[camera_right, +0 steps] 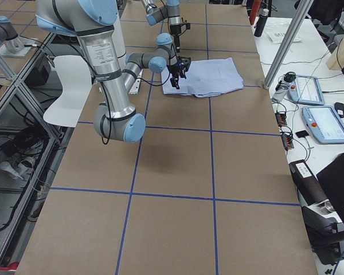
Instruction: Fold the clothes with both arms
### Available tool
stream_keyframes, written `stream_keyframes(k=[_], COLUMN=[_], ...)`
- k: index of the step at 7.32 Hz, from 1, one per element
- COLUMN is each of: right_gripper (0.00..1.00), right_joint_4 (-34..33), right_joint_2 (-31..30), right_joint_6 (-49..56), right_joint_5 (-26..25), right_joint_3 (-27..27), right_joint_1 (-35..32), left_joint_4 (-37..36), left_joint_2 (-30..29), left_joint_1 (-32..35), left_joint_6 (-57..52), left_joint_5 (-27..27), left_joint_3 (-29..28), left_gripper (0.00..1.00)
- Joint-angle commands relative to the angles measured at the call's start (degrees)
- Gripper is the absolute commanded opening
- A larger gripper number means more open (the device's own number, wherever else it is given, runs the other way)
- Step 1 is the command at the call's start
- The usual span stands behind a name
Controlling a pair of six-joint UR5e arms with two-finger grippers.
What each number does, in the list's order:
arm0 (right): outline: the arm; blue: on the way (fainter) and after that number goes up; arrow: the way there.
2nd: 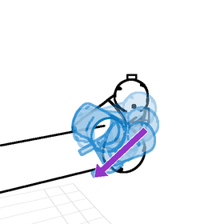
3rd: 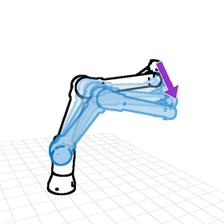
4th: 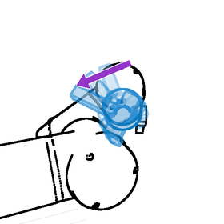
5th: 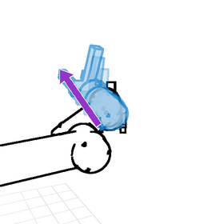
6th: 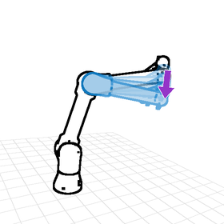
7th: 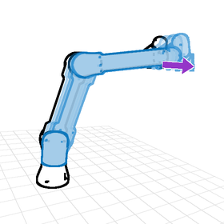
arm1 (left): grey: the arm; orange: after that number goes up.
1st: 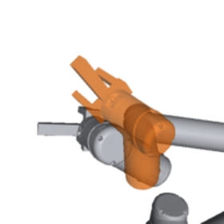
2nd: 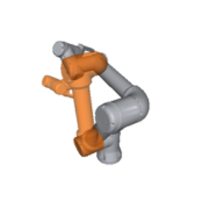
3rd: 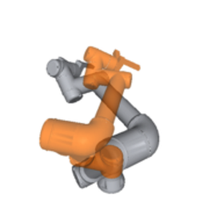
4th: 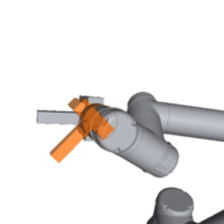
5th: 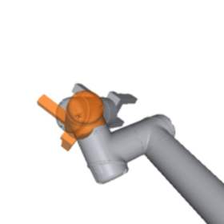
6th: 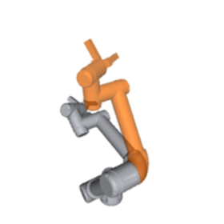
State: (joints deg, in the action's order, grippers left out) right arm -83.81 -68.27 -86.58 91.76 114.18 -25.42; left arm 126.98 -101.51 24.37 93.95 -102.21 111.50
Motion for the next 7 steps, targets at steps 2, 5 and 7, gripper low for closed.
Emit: stream_keyframes(k=[2, 5, 7], right_gripper=[1.00, 1.00, 1.00], right_joint_4=[3.1, 3.0, 3.0], right_joint_2=[-1.9, -1.8, -1.7], right_joint_6=[0.7, 0.7, 0.7], right_joint_5=[-0.2, -0.4, -0.4], right_joint_3=[-0.4, -0.9, -0.8], right_joint_1=[-0.4, -0.4, -0.4], left_joint_4=[-0.1, -0.1, -0.1], left_joint_2=[0.8, 0.1, -0.4], left_joint_1=[-6.4, -10.5, -10.7], left_joint_6=[14.8, 15.0, 14.9], left_joint_5=[8.3, 8.9, 8.9], left_joint_3=[-0.4, -3.7, -4.0], left_gripper=[1.00, 1.00, 0.95])
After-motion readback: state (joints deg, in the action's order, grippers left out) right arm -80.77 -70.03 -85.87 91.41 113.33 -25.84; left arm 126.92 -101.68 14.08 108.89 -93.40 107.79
